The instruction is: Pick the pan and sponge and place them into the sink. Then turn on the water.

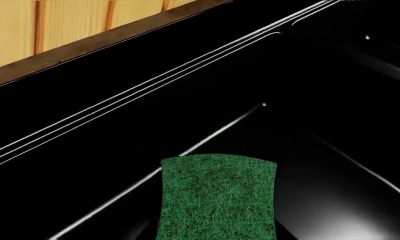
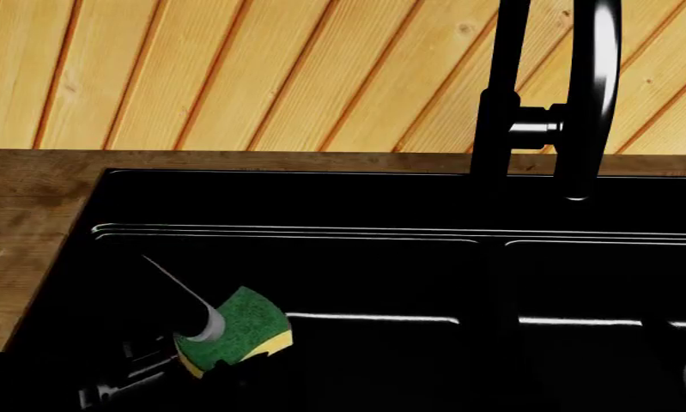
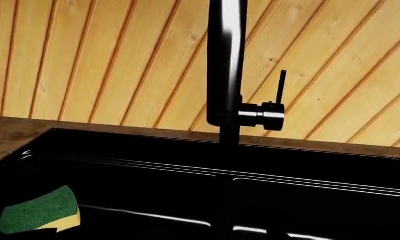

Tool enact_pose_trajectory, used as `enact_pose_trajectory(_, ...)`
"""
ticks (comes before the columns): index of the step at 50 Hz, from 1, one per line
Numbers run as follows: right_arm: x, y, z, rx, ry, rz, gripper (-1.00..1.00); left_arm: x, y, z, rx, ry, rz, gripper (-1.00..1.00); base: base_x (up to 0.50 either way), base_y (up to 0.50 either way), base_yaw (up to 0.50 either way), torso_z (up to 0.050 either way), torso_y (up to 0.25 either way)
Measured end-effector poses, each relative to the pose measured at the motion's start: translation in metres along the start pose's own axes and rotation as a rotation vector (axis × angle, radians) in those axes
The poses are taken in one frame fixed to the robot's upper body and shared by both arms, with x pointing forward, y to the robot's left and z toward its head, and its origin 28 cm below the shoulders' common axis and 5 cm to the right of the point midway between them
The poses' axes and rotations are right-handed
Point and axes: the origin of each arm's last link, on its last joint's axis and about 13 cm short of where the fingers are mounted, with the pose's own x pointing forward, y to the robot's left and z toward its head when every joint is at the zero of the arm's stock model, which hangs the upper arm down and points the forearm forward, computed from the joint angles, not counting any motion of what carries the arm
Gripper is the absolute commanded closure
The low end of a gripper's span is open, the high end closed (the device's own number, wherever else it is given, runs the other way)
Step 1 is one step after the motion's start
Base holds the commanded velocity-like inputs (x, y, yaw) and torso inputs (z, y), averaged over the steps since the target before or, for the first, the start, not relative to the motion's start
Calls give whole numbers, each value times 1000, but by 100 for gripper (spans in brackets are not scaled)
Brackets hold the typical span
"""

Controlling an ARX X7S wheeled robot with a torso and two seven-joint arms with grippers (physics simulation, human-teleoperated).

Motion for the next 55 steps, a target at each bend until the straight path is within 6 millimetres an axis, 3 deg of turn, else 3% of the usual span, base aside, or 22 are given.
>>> enact_pose_trajectory(35, 1, 0, -4, 13, 9, 6, -100, 35, 3, -38, -62, 128, 5, 100, 0, 0, 0, 0, 0)
enact_pose_trajectory(36, 1, 0, -4, 14, 10, 7, -100, 36, 4, -38, -63, 131, 5, -100, 0, 0, 0, 0, 0)
enact_pose_trajectory(55, 3, -1, -5, 18, 15, 11, -100, 33, 4, -36, -78, 138, 10, -100, 0, 0, 0, 0, 0)
